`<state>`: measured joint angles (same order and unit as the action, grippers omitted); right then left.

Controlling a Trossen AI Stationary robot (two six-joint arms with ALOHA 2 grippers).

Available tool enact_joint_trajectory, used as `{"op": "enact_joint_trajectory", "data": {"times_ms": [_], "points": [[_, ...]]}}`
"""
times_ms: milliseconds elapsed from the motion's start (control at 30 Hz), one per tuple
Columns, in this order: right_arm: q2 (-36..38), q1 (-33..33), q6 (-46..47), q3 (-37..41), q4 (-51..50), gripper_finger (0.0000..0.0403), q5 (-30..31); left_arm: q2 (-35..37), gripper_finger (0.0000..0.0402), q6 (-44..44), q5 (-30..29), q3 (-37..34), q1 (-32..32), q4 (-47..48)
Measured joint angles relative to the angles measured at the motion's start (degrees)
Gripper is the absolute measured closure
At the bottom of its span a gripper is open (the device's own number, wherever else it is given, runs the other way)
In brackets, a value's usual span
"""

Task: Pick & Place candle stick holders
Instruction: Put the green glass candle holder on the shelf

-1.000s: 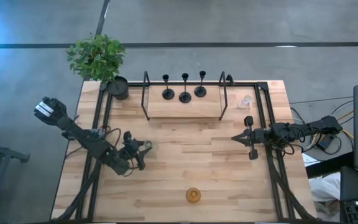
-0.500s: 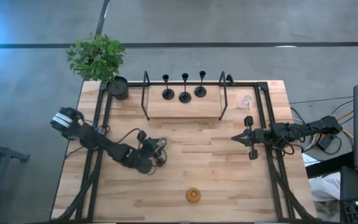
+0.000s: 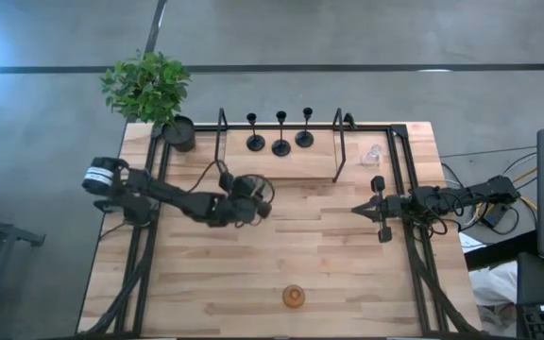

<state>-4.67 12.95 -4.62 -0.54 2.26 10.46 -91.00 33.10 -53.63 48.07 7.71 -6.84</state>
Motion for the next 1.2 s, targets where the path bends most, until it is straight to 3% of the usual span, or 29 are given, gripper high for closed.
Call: {"op": "enact_joint_trajectory", "data": {"times_ms": [733, 1200], "points": [[0.0, 0.0, -0.1, 0.0, 0.0, 0.0394, 0.0, 0.0, 0.0260, 3.3, -1.5, 0.5, -11.7, 1.8], [0.0, 0.0, 0.0, 0.0, 0.0, 0.0394, 0.0, 0.0, 0.0263, 5.2, -1.4, 2.0, -11.1, 1.9]]}}
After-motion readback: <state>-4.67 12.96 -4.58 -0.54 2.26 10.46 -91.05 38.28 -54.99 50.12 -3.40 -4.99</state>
